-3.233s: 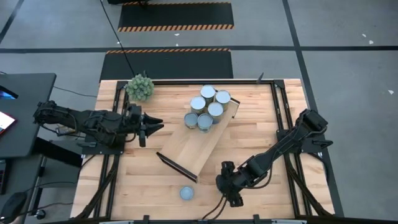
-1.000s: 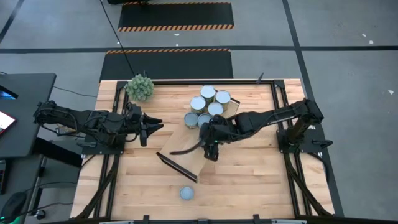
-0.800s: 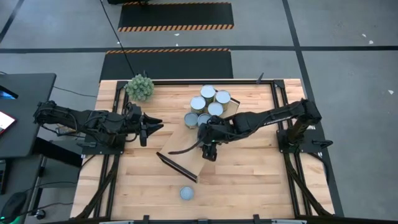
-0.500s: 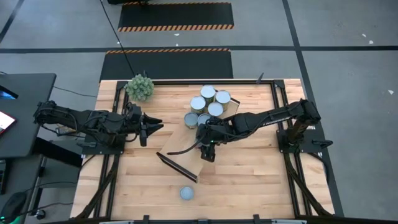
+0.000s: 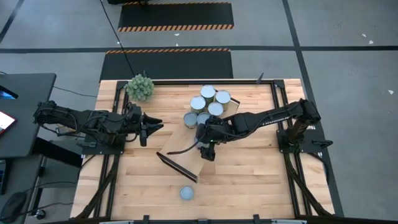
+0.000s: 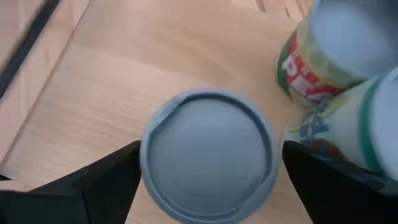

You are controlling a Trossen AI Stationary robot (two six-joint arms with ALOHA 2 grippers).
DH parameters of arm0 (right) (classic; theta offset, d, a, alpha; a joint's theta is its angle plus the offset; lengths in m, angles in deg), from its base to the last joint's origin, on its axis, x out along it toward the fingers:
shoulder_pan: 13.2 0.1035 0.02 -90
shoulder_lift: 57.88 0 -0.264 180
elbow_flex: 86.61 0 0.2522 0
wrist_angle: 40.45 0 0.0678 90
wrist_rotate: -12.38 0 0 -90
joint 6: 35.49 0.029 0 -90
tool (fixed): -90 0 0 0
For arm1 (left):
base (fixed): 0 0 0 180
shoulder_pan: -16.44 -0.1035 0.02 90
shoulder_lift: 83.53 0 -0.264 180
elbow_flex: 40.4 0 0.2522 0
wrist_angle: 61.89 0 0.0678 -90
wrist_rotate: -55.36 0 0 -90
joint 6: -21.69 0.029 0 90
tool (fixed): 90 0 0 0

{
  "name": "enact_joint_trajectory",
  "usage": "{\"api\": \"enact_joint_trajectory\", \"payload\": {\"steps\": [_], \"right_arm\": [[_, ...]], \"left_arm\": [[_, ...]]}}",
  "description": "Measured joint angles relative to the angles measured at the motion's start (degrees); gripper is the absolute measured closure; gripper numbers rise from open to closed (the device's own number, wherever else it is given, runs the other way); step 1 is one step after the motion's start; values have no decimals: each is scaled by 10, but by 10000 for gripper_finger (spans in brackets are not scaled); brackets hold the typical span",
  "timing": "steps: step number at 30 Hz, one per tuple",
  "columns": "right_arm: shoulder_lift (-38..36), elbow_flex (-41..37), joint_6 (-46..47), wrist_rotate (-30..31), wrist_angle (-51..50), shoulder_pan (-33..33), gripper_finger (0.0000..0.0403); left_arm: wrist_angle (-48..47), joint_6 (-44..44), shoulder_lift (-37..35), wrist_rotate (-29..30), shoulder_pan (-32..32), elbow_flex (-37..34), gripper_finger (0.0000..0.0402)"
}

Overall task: Pick and place cans onto a shelf
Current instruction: Put the canned mixed tomatoes on the shelf

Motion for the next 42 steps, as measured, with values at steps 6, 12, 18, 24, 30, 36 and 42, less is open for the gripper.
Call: {"api": "enact_joint_trajectory", "payload": {"steps": [6,12,18,24,30,36,42], "right_arm": [[0,48,16,10,-49,18,14],[-2,66,42,40,-103,52,14],[-2,58,62,110,-193,85,14],[0,14,92,185,-139,85,14],[2,-3,88,205,-58,82,16],[2,15,89,175,-100,91,25],[1,46,70,81,-92,111,39]], "left_arm": [[0,0,0,0,0,0,274],[0,-1,3,0,0,0,274],[0,1,41,1,0,0,274],[0,7,78,2,0,0,274],[2,6,82,2,0,0,274],[2,1,82,-20,0,0,274],[2,4,82,-45,0,0,274]]}}
